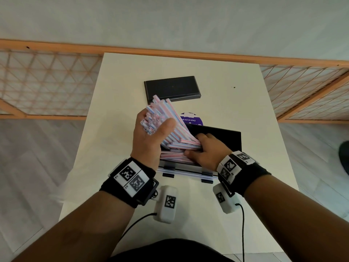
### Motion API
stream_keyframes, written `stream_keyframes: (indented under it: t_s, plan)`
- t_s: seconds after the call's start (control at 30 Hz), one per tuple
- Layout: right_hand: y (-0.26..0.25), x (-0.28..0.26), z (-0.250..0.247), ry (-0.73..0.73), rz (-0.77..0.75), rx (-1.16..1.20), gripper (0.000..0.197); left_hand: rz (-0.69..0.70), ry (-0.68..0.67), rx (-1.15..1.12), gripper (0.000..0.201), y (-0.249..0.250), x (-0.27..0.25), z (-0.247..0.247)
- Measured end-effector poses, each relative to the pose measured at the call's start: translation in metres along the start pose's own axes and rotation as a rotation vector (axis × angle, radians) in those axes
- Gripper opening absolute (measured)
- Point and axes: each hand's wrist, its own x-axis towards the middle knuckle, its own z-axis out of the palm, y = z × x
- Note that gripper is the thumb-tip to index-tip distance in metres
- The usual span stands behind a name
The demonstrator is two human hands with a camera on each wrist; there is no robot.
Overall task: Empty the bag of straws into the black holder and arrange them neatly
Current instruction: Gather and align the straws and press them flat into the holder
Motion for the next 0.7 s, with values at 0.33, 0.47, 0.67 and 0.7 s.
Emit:
stream_keyframes:
  t_s: [0.33,0.47,0.67,0.7]
  plan:
    - [-0.015,0.002,0.004,0.11,-0.053,0.133,0.051,-0.081,-0.168,0.008,0.045,0.0,0.011,0.009]
    - [-0.015,0.0,0.005,0.164,-0.14,0.199,0.052,-0.054,-0.189,0.053,0.036,0.0,0.011,0.008]
    - [-0.017,-0.006,0.0,0.226,-0.266,0.2,0.058,-0.001,-0.269,0.047,0.024,0.007,0.009,0.008]
    - [-0.018,-0.008,-0.001,0.246,-0.294,0.208,0.057,0.017,-0.287,0.046,0.026,0.01,0.007,0.008]
